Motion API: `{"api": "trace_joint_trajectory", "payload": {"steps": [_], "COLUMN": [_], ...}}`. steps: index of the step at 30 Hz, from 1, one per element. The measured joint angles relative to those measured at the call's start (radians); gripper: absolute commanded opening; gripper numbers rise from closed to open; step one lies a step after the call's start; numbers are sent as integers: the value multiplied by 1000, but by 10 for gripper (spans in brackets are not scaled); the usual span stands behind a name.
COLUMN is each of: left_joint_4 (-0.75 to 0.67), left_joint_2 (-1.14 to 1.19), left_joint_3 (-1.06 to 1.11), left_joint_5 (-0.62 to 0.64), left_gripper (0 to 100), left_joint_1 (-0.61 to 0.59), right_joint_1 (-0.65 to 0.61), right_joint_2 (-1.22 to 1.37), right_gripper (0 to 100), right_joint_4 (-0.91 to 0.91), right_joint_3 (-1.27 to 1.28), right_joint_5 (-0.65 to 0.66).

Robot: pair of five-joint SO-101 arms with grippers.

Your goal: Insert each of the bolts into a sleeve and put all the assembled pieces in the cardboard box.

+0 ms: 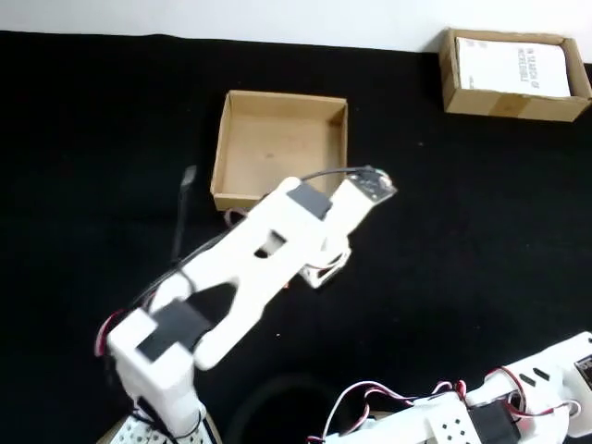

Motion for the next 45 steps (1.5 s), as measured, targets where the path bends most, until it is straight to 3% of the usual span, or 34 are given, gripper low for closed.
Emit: {"api": "trace_joint_trajectory", "payload": {"steps": [8, 13, 24, 35, 38, 41, 45], "left_joint_4": [5, 107, 101, 83, 83, 83, 83], "left_joint_2": [285, 344, 529, 718, 760, 796, 836], "left_joint_3": [-347, -512, -640, -933, -990, -1037, -1099], "left_joint_5": [-86, -110, -169, -173, -173, -173, -172], "left_gripper": [173, 173, 175, 174, 131, 0, 7], "left_joint_1": [-86, -98, -103, -103, -101, -100, -94], "right_joint_1": [11, 11, 11, 11, 11, 11, 11], "right_joint_2": [0, 0, 0, 0, 0, 0, 0], "right_gripper": [6, 6, 6, 6, 6, 6, 6], "right_joint_4": [0, 0, 0, 0, 0, 0, 0], "right_joint_3": [0, 0, 0, 0, 0, 0, 0], "right_joint_5": [0, 0, 0, 0, 0, 0, 0]}}
